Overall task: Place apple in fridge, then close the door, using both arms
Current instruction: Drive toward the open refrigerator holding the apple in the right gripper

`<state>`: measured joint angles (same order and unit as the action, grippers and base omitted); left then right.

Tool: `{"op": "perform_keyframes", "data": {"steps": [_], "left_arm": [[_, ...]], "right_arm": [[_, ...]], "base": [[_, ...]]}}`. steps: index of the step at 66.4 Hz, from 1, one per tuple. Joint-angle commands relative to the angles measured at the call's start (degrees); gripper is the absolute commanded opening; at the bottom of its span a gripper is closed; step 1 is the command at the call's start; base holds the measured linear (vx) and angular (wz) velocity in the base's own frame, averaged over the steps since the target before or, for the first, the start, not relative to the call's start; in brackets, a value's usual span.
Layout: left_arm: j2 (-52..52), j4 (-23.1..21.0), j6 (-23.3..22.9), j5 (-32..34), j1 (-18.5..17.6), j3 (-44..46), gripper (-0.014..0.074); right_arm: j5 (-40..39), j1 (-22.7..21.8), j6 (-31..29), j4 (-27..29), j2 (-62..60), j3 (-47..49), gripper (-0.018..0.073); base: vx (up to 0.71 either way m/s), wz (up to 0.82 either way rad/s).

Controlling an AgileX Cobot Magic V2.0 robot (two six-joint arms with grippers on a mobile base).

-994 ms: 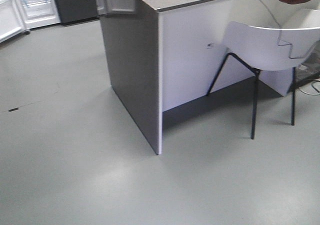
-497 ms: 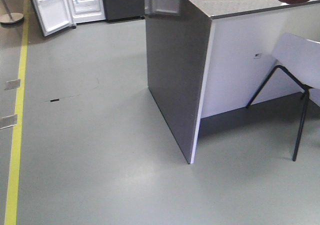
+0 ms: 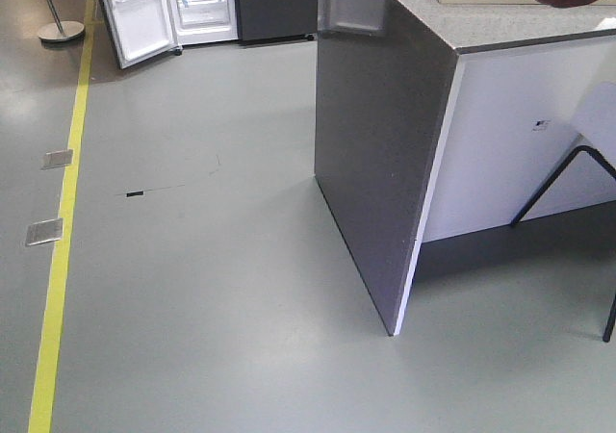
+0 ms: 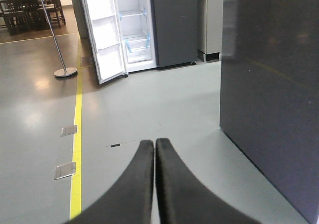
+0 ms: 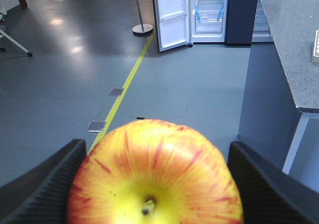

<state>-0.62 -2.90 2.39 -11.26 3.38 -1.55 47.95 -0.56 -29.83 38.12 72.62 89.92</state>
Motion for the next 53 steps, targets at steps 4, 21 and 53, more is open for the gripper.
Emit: {"op": "perform_keyframes", "data": {"steps": [4, 21, 53], "left_arm": [[-0.88, -0.49, -0.11, 4.39, 0.08, -0.85, -0.0008], [-0.88, -0.49, -0.11, 4.39, 0.08, -0.85, -0.0008], [-0.88, -0.49, -0.11, 4.39, 0.08, -0.85, -0.0008]], "right_arm": [[-3.96, 0.04, -0.4, 1.86, -1.47, 1.88, 0.0141], [-3.96, 0.04, -0.4, 1.86, -1.47, 1.88, 0.0141], [-3.96, 0.04, -0.4, 1.86, -1.47, 1.88, 0.0141]], "base": [[0.12, 0.01], [0.13, -0.02], [0.13, 0.08]]}}
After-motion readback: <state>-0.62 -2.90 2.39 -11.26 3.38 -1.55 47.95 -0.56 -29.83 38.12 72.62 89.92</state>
